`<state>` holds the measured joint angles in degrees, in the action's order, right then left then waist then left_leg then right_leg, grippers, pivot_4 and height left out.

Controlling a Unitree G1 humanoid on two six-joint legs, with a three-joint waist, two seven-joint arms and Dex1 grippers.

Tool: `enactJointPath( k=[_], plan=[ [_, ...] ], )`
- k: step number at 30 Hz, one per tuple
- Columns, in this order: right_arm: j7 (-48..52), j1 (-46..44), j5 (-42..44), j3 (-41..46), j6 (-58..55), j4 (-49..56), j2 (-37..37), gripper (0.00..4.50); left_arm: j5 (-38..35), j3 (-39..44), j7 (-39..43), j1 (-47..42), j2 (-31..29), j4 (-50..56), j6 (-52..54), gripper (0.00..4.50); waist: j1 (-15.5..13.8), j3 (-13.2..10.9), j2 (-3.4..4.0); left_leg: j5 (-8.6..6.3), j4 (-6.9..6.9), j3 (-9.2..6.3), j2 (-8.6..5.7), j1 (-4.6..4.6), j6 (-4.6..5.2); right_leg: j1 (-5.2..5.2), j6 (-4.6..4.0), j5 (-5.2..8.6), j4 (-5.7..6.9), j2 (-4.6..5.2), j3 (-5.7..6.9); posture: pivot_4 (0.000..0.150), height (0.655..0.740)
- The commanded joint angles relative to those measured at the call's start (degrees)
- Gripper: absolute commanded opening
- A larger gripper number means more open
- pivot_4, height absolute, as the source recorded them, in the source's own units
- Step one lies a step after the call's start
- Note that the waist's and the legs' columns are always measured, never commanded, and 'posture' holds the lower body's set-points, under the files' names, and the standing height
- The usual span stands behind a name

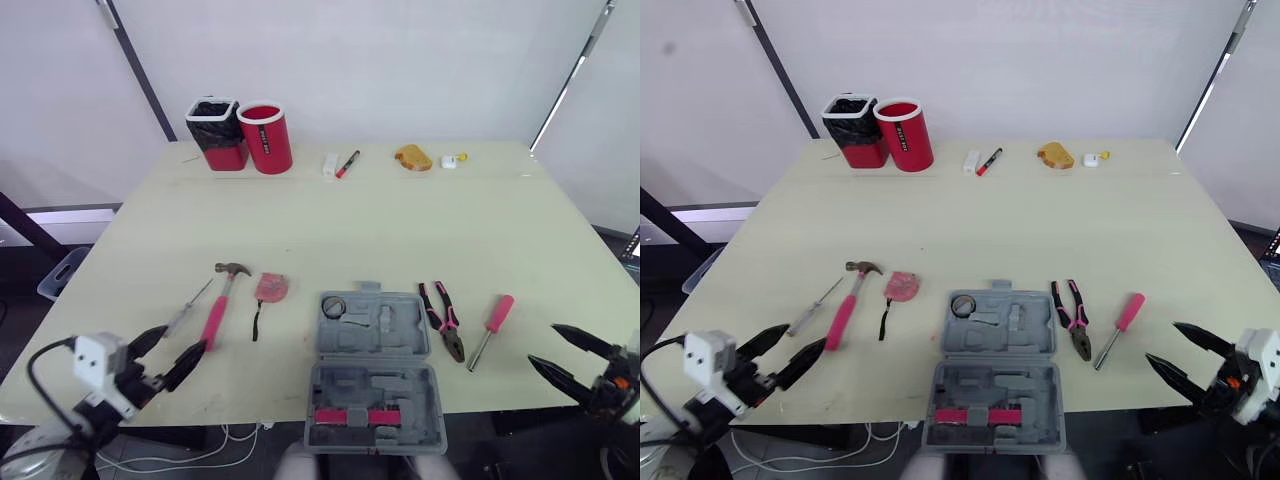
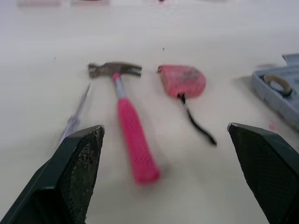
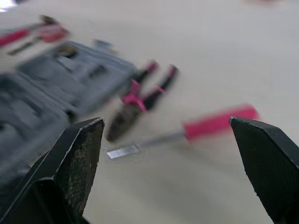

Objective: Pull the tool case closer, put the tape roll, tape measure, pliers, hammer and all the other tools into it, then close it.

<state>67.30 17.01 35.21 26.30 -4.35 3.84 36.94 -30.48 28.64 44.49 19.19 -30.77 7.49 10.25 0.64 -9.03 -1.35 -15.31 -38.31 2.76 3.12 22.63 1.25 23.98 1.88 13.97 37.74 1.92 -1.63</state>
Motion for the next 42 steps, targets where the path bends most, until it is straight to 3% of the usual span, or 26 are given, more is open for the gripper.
enactJointPath(
  k=[1, 11, 19, 27, 30, 32, 34, 37, 39, 42],
  plan=[
    [3.4, -2.8, 2.6, -2.0, -2.0, 3.6, 2.4, 4.49, 0.5, -2.2, -5.4, -2.5, 1.0, 4.3, 3.9, 4.5, 0.0, 0.0, -0.01, 0.0, 0.01, 0.0, 0.0, 0.01, 0.0, 0.0, 0.0, 0.0, -0.01, 0.0, 0.0, 0.15, 0.74],
    [5.7, -18.1, 3.3, -13.3, -8.0, 10.0, 5.5, 4.49, 9.7, -14.8, -23.7, -14.2, 7.9, 6.0, 15.3, 4.5, 0.0, 0.0, -0.06, 0.02, -0.12, -0.1, -0.09, -0.17, 0.01, -0.3, 0.24, -0.17, 0.08, -0.12, 0.04, 0.15, 0.74],
    [5.3, -21.6, 4.2, -15.5, -9.6, 11.3, 5.2, 4.49, 15.2, -19.1, -27.6, -18.1, 8.9, 2.0, 17.4, 4.5, -0.2, 0.0, -0.07, 0.02, -0.1, -0.2, -0.11, -0.08, 0.01, -0.3, 0.31, -0.21, -0.01, -0.1, 0.12, 0.15, 0.74],
    [5.8, -23.0, 3.4, -16.5, -9.1, 9.9, 5.3, 4.49, 17.8, -21.5, -26.4, -23.5, 9.1, -6.3, 15.8, 4.5, -0.2, 0.0, -0.07, 0.02, -0.11, -0.21, -0.14, -0.08, 0.01, -0.3, 0.31, -0.22, 0.01, -0.09, 0.13, 0.15, 0.74],
    [5.8, -22.9, 3.2, -16.7, -8.9, 9.9, 5.2, 4.5, 18.7, -21.8, -26.1, -24.5, 9.1, -7.9, 14.9, 3.78, -0.3, 0.0, -0.06, 0.02, -0.11, -0.22, -0.14, -0.09, 0.01, -0.3, 0.31, -0.22, 0.03, -0.09, 0.13, 0.15, 0.74],
    [5.7, -22.8, 3.0, -16.8, -8.8, 9.9, 5.1, 4.5, 19.1, -22.1, -25.6, -24.8, 9.1, -8.2, 14.1, 2.72, -0.3, 0.0, -0.06, 0.02, -0.12, -0.22, -0.15, -0.09, 0.01, -0.3, 0.31, -0.22, 0.04, -0.07, 0.14, 0.15, 0.74],
    [5.6, -22.8, 3.0, -16.9, -8.8, 9.9, 5.0, 4.5, 18.7, -22.0, -25.3, -24.9, 9.6, -8.3, 14.2, 2.28, -0.4, 0.0, -0.06, 0.02, -0.12, -0.21, -0.17, -0.09, 0.01, -0.31, 0.32, -0.22, 0.03, -0.05, 0.13, 0.15, 0.74],
    [5.6, -22.7, 2.8, -17.0, -8.7, 9.9, 4.9, 4.5, 19.1, -22.2, -25.3, -24.3, 10.0, -7.7, 14.2, 1.2, -0.5, 0.0, -0.06, 0.02, -0.12, -0.21, -0.21, -0.08, 0.01, -0.31, 0.32, -0.23, 0.03, 0.0, 0.13, 0.15, 0.74],
    [5.6, -22.7, 2.9, -17.0, -8.7, 10.0, 4.9, 4.5, 19.3, -22.3, -25.2, -23.7, 10.1, -7.4, 14.2, 0.23, -0.5, 0.0, -0.06, 0.02, -0.12, -0.22, -0.24, -0.08, 0.01, -0.31, 0.33, -0.23, 0.03, 0.02, 0.13, 0.15, 0.74],
    [5.8, -22.8, 3.3, -17.3, -9.3, 10.3, 4.8, 4.5, 19.4, -22.6, -25.0, -22.4, 10.1, -6.0, 14.5, 0.05, -0.4, 0.0, -0.06, 0.02, -0.11, -0.22, -0.24, -0.08, 0.02, -0.31, 0.33, -0.23, 0.03, 0.02, 0.13, 0.15, 0.74]
  ],
)
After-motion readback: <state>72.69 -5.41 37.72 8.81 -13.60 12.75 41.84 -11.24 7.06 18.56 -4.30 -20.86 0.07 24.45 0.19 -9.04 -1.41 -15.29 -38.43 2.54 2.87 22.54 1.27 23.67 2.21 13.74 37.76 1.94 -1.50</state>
